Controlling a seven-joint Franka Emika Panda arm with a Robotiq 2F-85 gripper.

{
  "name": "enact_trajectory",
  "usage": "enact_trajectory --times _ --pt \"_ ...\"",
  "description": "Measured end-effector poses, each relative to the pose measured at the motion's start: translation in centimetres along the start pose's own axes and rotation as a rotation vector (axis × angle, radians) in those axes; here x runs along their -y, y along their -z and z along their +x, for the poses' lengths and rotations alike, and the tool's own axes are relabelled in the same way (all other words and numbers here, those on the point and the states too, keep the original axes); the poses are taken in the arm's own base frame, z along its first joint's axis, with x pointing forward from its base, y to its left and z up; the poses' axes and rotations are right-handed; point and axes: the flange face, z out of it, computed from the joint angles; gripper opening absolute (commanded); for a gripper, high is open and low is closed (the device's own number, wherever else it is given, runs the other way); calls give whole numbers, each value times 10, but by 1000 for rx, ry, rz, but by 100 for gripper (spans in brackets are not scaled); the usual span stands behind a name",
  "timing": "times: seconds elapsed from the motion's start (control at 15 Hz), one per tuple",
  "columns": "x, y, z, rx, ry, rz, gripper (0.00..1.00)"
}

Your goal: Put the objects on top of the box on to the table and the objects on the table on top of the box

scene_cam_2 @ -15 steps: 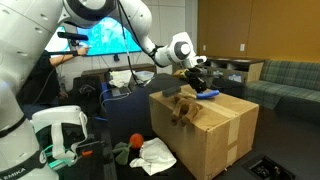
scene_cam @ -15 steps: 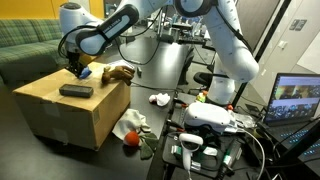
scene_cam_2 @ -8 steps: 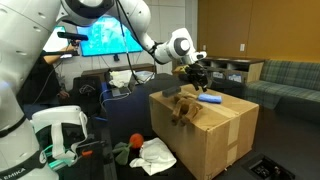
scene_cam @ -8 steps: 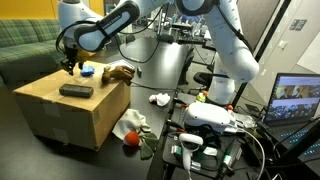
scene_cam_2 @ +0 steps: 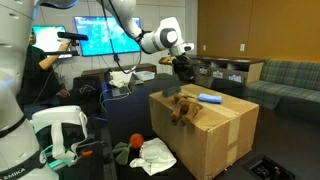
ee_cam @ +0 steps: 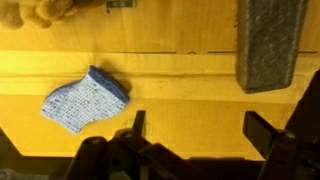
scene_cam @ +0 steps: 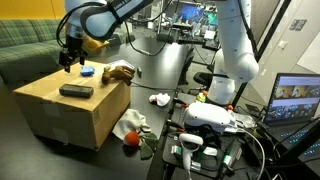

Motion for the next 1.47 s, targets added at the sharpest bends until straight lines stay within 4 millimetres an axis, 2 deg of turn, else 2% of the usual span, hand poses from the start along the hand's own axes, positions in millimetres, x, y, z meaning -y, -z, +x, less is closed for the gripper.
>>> enact_trajectory --times 0.2,0.47,0.73,1.07,1.47 --pt "4 8 -29 27 23 89 100" --pt "5 -1 -65 63 58 209 100" --pt "8 -6 -92 86 101 291 100" --pt "8 -4 -114 93 136 353 100" --pt "8 0 -126 62 153 361 100"
